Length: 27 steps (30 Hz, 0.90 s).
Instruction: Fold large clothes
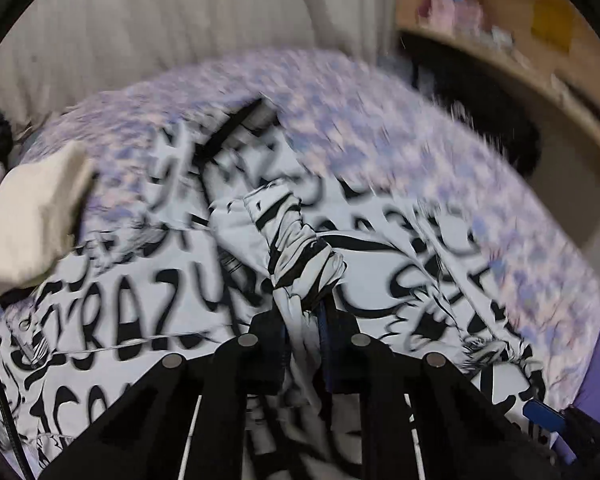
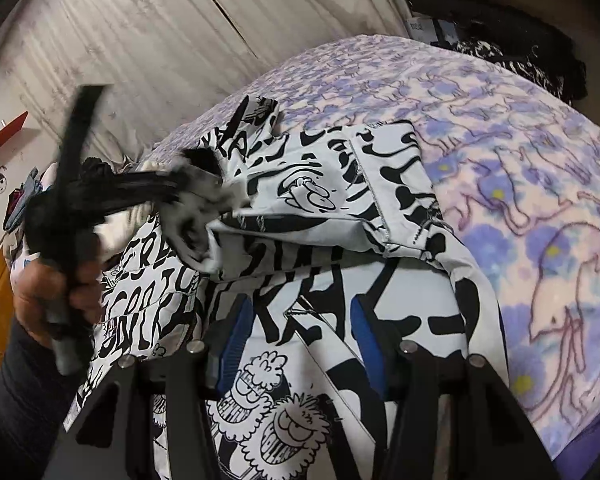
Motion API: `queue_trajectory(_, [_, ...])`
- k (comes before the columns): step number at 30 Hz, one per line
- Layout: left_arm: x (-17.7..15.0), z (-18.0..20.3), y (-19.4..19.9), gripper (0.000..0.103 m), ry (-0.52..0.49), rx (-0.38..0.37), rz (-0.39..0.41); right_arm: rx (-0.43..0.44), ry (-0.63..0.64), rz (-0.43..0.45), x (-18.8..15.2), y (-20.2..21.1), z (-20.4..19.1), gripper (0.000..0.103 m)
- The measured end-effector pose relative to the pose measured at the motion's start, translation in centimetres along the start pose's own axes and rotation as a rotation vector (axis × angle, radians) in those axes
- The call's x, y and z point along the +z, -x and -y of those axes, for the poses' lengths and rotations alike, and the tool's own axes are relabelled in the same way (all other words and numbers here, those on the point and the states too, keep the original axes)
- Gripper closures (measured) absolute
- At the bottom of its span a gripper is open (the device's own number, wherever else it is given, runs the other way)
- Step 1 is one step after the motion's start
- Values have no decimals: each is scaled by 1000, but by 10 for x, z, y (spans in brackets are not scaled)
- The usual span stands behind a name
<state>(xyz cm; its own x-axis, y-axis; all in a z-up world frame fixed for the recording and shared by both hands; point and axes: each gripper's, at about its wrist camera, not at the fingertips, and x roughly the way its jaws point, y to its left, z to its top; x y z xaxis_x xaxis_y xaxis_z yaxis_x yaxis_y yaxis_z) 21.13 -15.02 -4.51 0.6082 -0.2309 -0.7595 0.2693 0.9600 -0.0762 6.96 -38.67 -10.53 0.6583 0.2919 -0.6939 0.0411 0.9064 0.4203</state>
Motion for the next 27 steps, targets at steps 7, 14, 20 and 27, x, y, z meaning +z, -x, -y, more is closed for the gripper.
queue_trajectory(7, [-90,-95,-21,52,205,37,-143,-29,37,-56,2,-13,-9,52])
queue_trajectory(14, [-109,-133,-30,30,336,-58,-181,-22,80,-48,41,-6,-9,42])
queue_trajectory(20, [-73,-142,-66,29,337,-143,-215,-84,44,-71,111,-37,32,36])
queue_trajectory(27, [-52,-135,-108,61,311,-97,-268,-152,-75,-206,154,-131,99,37])
